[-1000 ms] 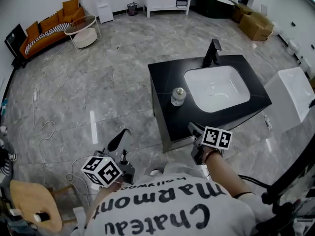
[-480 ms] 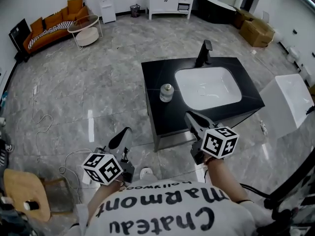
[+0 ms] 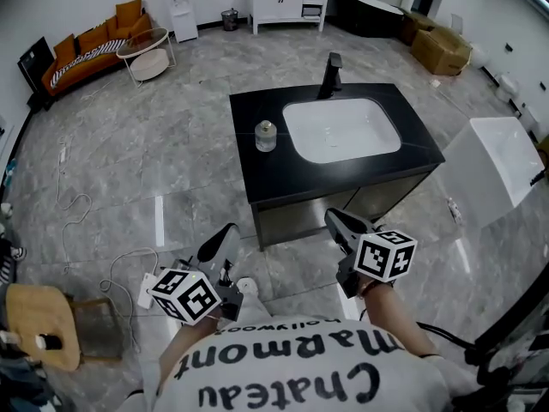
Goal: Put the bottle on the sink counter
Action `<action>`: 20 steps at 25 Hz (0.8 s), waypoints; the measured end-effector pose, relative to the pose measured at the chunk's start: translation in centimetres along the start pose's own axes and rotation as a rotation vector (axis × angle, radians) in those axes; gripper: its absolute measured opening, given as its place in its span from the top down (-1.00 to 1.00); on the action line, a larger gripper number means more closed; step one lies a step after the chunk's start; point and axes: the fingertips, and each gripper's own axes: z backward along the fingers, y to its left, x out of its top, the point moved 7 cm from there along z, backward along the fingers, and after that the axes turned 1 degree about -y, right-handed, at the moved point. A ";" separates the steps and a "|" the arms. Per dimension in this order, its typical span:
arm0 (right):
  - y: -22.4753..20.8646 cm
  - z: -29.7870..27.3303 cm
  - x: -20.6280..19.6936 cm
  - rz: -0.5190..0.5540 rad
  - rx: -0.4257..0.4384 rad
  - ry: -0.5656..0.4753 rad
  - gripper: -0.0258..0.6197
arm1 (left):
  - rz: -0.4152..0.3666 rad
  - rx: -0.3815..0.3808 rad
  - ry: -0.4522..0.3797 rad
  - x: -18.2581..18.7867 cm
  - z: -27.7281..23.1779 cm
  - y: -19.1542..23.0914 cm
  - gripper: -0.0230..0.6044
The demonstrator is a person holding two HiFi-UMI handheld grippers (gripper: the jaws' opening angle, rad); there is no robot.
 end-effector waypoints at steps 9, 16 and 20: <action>0.8 7.0 -3.2 0.032 -0.023 0.000 0.87 | 0.001 -0.012 -0.001 -3.6 3.8 -4.7 0.88; 1.8 9.7 -5.3 0.066 -0.026 0.007 0.88 | -0.006 -0.011 -0.009 -5.4 6.6 -6.4 0.88; 2.1 10.2 -6.3 0.057 -0.020 0.014 0.88 | -0.003 0.001 -0.005 -6.0 7.7 -6.6 0.88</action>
